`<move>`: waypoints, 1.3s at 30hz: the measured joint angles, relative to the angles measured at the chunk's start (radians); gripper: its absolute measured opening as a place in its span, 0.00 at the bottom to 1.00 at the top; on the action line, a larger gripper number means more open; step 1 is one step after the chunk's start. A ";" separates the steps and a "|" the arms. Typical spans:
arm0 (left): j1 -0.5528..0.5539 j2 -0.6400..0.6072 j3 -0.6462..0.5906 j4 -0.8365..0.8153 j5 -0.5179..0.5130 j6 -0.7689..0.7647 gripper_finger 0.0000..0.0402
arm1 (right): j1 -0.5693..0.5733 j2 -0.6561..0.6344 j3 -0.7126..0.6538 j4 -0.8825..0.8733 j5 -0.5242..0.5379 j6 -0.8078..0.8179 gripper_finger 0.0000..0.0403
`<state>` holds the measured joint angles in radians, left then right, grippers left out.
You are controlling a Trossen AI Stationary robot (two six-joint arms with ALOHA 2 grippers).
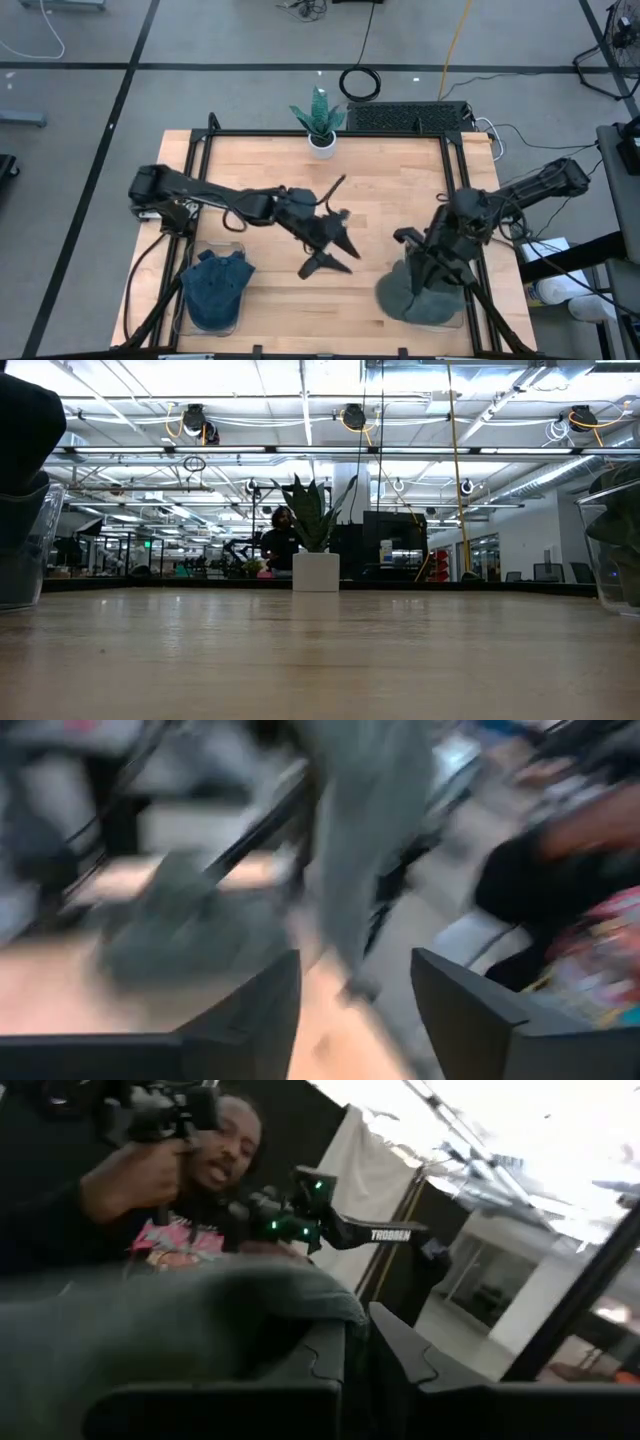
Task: Pick & Place hat
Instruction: Put the gray cap into the right transparent bin
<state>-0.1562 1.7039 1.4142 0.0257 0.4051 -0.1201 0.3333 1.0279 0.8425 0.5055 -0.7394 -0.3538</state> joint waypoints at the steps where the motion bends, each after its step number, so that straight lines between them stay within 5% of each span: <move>1: 0.001 0.021 0.001 0.079 0.049 -0.010 0.51 | 0.001 0.008 0.000 -0.004 -0.004 0.000 0.02; 4: -0.003 0.092 0.004 0.349 0.197 -0.040 0.56 | 0.001 0.038 0.000 -0.005 0.004 0.004 0.02; 7: 0.002 0.130 0.001 0.443 0.257 -0.041 0.59 | 0.003 0.074 0.000 -0.002 0.006 0.010 0.02; 24: 0.024 0.196 0.016 0.367 0.335 -0.136 0.59 | -0.068 0.107 0.040 0.119 -0.005 0.056 0.02; 39: 0.031 0.193 0.016 0.342 0.353 -0.144 0.59 | -0.119 0.250 0.233 0.042 -0.168 0.162 0.02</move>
<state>-0.1257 1.8969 1.4303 0.3673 0.7581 -0.2640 0.2143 1.2782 1.0758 0.5479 -0.9072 -0.1923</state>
